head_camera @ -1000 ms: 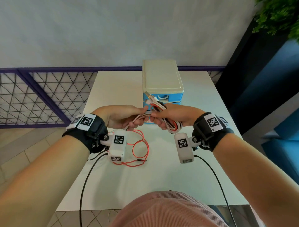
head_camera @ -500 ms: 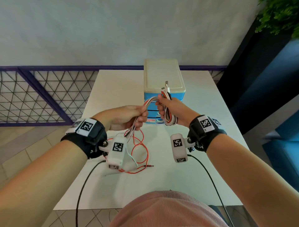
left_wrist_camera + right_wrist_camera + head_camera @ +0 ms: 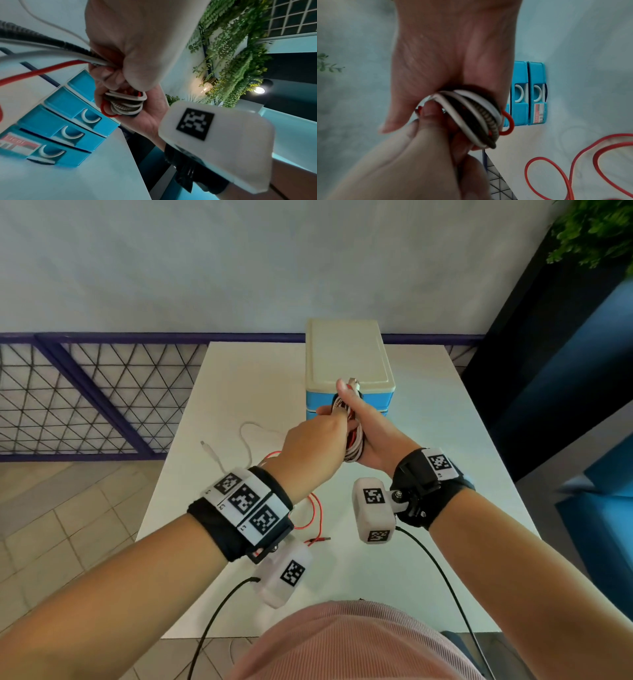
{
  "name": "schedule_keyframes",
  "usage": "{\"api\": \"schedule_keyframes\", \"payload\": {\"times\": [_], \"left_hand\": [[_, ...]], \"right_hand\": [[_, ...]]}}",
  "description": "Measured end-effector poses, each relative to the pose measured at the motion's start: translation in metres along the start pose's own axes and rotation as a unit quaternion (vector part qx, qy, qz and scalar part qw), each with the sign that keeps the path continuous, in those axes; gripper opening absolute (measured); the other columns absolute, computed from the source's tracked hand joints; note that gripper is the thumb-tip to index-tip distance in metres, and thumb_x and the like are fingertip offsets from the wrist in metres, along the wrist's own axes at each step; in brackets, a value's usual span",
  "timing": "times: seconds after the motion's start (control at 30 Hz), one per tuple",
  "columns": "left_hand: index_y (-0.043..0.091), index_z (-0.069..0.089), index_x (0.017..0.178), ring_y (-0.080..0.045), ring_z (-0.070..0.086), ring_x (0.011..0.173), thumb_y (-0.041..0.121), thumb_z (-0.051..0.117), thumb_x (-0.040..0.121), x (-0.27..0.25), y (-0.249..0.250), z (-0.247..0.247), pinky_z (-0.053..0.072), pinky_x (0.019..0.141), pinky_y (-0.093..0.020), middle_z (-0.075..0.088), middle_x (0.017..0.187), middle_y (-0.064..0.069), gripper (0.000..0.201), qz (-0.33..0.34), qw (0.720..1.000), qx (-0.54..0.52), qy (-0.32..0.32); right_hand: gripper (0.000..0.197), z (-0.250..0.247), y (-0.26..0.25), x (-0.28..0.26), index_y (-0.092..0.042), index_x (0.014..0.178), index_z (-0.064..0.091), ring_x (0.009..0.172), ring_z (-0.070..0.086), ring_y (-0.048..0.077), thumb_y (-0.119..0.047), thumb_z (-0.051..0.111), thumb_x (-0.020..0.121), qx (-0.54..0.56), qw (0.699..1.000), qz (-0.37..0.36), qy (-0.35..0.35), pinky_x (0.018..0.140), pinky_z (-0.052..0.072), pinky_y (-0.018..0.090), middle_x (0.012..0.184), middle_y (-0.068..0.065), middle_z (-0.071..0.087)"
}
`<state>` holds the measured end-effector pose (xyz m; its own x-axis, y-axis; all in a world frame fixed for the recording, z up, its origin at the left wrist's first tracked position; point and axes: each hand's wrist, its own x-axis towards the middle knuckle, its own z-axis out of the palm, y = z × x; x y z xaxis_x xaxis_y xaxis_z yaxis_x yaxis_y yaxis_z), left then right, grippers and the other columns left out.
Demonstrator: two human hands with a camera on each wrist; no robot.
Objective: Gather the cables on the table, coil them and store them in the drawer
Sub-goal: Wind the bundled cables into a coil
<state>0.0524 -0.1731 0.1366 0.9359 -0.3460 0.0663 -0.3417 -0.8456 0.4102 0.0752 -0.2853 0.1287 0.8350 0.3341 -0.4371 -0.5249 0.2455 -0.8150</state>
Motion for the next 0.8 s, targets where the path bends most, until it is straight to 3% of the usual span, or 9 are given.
{"api": "schedule_keyframes", "payload": {"times": [0.07, 0.17, 0.27, 0.33, 0.4, 0.47, 0.6, 0.7, 0.8], "left_hand": [[0.007, 0.035, 0.136, -0.028, 0.057, 0.093, 0.02, 0.03, 0.101, 0.002, 0.001, -0.004, 0.049, 0.08, -0.045, 0.049, 0.097, -0.006, 0.037, -0.032, 0.998, -0.035, -0.047], [0.003, 0.049, 0.121, -0.035, 0.06, 0.097, 0.016, 0.034, 0.099, 0.003, -0.005, -0.006, 0.048, 0.081, -0.042, 0.061, 0.107, -0.016, 0.029, -0.03, 0.993, -0.033, -0.105], [0.004, 0.048, 0.109, -0.026, 0.065, 0.065, 0.027, 0.029, 0.101, 0.007, -0.006, -0.013, 0.048, 0.064, -0.03, 0.065, 0.087, -0.015, 0.031, -0.054, 0.978, -0.033, -0.198], [0.001, 0.046, 0.099, -0.018, 0.059, 0.044, 0.033, 0.029, 0.101, 0.009, -0.01, -0.015, 0.048, 0.056, -0.028, 0.063, 0.067, -0.009, 0.036, -0.088, 0.951, -0.108, -0.275], [-0.002, 0.049, 0.098, -0.018, 0.061, 0.046, 0.033, 0.033, 0.101, 0.009, -0.016, -0.015, 0.052, 0.062, -0.03, 0.065, 0.066, -0.008, 0.039, -0.076, 0.922, -0.159, -0.344], [-0.002, 0.053, 0.098, -0.019, 0.065, 0.058, 0.028, 0.037, 0.101, 0.007, -0.02, -0.016, 0.053, 0.072, -0.031, 0.067, 0.074, -0.01, 0.034, -0.05, 0.908, -0.172, -0.38], [0.015, 0.067, 0.078, -0.007, 0.063, 0.071, 0.03, 0.043, 0.099, 0.002, -0.026, -0.017, 0.046, 0.072, -0.02, 0.072, 0.082, 0.003, 0.035, 0.002, 0.904, -0.149, -0.401], [0.012, 0.073, 0.087, 0.003, 0.062, 0.073, 0.035, 0.044, 0.097, -0.009, -0.036, -0.005, 0.044, 0.072, -0.011, 0.073, 0.085, 0.011, 0.038, 0.018, 0.919, -0.155, -0.363], [0.004, 0.058, 0.075, -0.009, 0.05, 0.053, 0.029, 0.043, 0.097, -0.021, -0.044, 0.018, 0.041, 0.06, -0.017, 0.059, 0.058, 0.009, 0.036, 0.036, 0.926, -0.251, -0.279]], "right_hand": [[0.035, 0.0, -0.001, 0.0, -0.015, 0.077, 0.062, 0.061, 0.06, 0.015, -0.05, 0.068, 0.08, -0.019, 1.0, -0.005, 0.011, 0.061, 0.05, 0.027, 0.067, 0.003, 0.058], [0.026, 0.0, 0.002, 0.003, -0.012, 0.084, 0.062, 0.057, 0.065, 0.014, -0.037, 0.065, 0.088, -0.081, 0.995, -0.032, 0.054, 0.057, 0.053, 0.027, 0.062, 0.003, 0.063], [0.03, 0.001, 0.007, 0.007, -0.007, 0.097, 0.063, 0.067, 0.068, 0.016, -0.035, 0.066, 0.089, -0.126, 0.986, -0.054, 0.091, 0.064, 0.056, 0.027, 0.076, 0.007, 0.067], [0.028, 0.0, 0.008, 0.008, -0.005, 0.092, 0.062, 0.063, 0.067, 0.016, -0.033, 0.063, 0.091, -0.108, 0.986, -0.065, 0.107, 0.058, 0.056, 0.026, 0.077, 0.008, 0.065], [0.023, -0.001, 0.006, 0.009, -0.008, 0.084, 0.059, 0.06, 0.065, 0.013, -0.029, 0.06, 0.093, -0.052, 0.988, -0.085, 0.115, 0.052, 0.055, 0.024, 0.076, 0.007, 0.064], [0.022, 0.001, 0.004, 0.01, -0.011, 0.082, 0.056, 0.067, 0.067, 0.014, -0.029, 0.06, 0.094, -0.008, 0.989, -0.097, 0.114, 0.057, 0.057, 0.026, 0.078, 0.007, 0.067], [0.036, 0.009, 0.0, 0.011, -0.012, 0.069, 0.048, 0.076, 0.071, 0.022, -0.032, 0.05, 0.098, 0.15, 0.98, -0.115, 0.059, 0.082, 0.057, 0.038, 0.081, 0.012, 0.071], [0.04, 0.013, -0.007, 0.011, -0.014, 0.065, 0.044, 0.058, 0.066, 0.017, -0.038, 0.048, 0.098, 0.246, 0.962, -0.114, 0.019, 0.063, 0.058, 0.03, 0.062, 0.005, 0.063], [0.041, 0.015, -0.015, 0.01, -0.018, 0.063, 0.041, 0.039, 0.045, 0.008, -0.039, 0.053, 0.096, 0.248, 0.96, -0.122, 0.04, 0.047, 0.047, 0.023, 0.048, -0.005, 0.042]]}}
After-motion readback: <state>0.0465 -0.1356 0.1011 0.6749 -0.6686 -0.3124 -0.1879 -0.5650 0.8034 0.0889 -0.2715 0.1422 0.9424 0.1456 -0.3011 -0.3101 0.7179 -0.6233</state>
